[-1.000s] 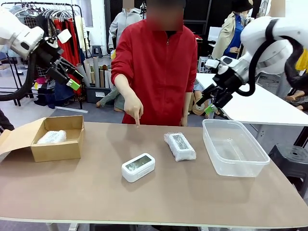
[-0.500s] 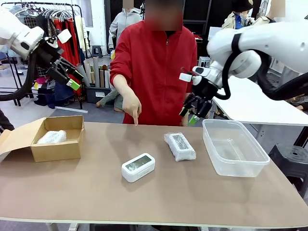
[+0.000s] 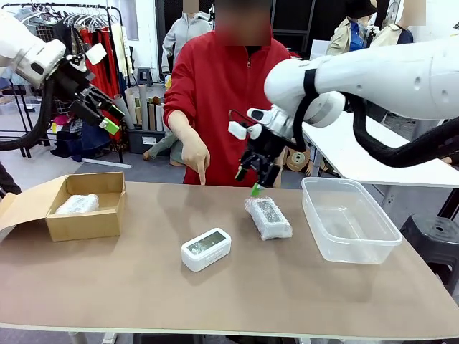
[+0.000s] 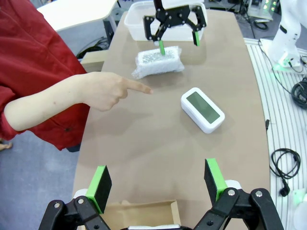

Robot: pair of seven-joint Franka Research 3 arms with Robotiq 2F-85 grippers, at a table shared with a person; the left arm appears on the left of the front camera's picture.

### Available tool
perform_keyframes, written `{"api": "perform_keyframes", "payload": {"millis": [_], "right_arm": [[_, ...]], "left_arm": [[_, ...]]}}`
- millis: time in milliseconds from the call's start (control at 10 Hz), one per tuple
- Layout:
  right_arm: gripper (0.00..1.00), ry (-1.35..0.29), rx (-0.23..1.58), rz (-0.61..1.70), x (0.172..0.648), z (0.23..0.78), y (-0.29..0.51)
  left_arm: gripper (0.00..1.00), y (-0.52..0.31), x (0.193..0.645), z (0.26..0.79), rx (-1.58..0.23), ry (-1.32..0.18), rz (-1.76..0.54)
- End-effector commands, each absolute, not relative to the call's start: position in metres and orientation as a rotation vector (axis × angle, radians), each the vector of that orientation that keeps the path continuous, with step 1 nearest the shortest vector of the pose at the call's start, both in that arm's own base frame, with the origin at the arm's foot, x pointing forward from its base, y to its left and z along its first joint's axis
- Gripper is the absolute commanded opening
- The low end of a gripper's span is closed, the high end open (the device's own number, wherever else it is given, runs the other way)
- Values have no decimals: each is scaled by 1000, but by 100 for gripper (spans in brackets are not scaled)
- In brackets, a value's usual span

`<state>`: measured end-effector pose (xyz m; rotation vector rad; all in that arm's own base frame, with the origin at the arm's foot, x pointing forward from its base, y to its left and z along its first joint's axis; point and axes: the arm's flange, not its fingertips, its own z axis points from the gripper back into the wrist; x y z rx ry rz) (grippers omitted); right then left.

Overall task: Separate and place wrapped and unwrapped clocks.
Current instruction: Pick up the Digital clock indicated by the person.

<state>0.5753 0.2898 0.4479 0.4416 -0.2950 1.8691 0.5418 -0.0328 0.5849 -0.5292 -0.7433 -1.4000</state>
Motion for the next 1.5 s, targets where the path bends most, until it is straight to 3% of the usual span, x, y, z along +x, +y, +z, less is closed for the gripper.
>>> {"api": "perform_keyframes", "payload": {"millis": [0,200,500,1200,1400], "right_arm": [[100,-350,346,1919,568,435,314],[100,-320,318,2008,562,428,334],[100,-286,422,2073,562,431,335],[100,-240,377,2069,547,414,346],[100,-194,266,2077,534,405,358]], "left_arm": [[100,-32,541,585,-526,-744,-1405],[100,-32,541,585,-526,-744,-1405],[100,-32,541,585,-526,-744,-1405],[100,-32,541,585,-526,-744,-1405],[100,-32,541,585,-526,-744,-1405]]}}
